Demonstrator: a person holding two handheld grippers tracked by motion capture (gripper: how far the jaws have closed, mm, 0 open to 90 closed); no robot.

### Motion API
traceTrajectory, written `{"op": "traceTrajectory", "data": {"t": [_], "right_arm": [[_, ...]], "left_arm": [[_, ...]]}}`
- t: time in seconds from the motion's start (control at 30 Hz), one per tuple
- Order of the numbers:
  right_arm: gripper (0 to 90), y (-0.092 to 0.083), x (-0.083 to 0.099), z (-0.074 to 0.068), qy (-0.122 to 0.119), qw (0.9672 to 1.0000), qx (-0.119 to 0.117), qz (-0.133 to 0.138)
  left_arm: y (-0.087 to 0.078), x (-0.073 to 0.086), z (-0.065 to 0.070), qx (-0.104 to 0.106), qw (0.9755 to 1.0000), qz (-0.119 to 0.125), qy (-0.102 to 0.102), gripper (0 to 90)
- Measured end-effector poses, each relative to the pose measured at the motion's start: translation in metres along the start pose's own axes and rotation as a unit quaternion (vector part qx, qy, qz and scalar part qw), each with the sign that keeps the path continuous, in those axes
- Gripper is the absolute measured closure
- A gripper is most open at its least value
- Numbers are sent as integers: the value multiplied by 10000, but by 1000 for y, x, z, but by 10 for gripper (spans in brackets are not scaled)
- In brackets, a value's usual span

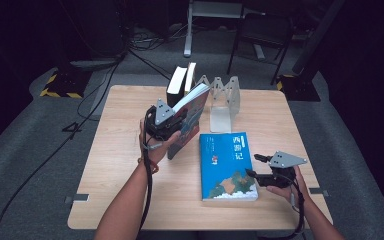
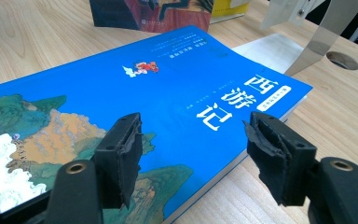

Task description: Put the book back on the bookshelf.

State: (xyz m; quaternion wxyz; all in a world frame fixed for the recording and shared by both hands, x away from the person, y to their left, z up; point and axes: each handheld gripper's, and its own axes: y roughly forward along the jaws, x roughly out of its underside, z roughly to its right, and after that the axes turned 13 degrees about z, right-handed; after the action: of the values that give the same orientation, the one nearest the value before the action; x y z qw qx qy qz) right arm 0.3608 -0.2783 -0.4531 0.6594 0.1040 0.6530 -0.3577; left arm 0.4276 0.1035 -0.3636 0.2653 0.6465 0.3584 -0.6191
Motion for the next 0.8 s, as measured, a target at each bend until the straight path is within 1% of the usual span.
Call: {"op": "traceTrajectory", "data": {"t": [0.03,0.07,0.1,0.13,0.2,0.27,0.3,0.33,0.37,0.4,0.47,0.53,0.63,0.67,0.7,0.8], "right_arm": [[366,0,0,0,16,10000,2,12],[366,1,0,1,43,10000,-4,16],[368,1,-1,1,74,10000,13,19],[368,2,-2,1,83,10000,19,17],[368,2,-2,-1,63,10000,-3,14],[368,2,-2,-1,37,10000,-11,-19],[368,2,-1,-1,29,10000,-20,-27],[368,2,0,0,44,10000,-16,-50],[368,2,0,0,58,10000,-11,-58],[368,2,1,1,54,10000,-1,-71],[369,0,1,2,70,10000,7,-65],[369,-1,1,3,84,9999,14,-63],[370,-1,2,4,90,9999,14,-86],[370,-1,3,5,90,9999,22,-91],[370,-1,3,5,90,9999,22,-91],[370,-1,3,5,105,9999,14,-116]], "left_arm": [[0,0,0,0,10000,0,0,694],[3,-5,-1,17,9999,-95,70,690],[3,-5,-1,17,9999,-95,70,680],[5,-11,-1,35,9999,-139,81,678],[8,-17,-1,34,9995,-247,171,682],[10,-19,0,48,9994,-293,197,698],[11,-21,1,37,9989,-356,294,698],[12,-22,2,42,9987,-384,320,709],[13,-23,2,54,9987,-408,314,716],[15,-23,2,9,9988,-401,265,722],[17,-23,2,-52,9992,-355,189,725],[20,-24,3,-64,9995,-312,84,727],[28,-28,5,-116,9995,-291,49,727],[31,-29,6,-146,9994,-295,91,727],[31,-29,6,-146,9994,-295,91,727],[41,-33,10,-256,9992,-283,141,728]]}}
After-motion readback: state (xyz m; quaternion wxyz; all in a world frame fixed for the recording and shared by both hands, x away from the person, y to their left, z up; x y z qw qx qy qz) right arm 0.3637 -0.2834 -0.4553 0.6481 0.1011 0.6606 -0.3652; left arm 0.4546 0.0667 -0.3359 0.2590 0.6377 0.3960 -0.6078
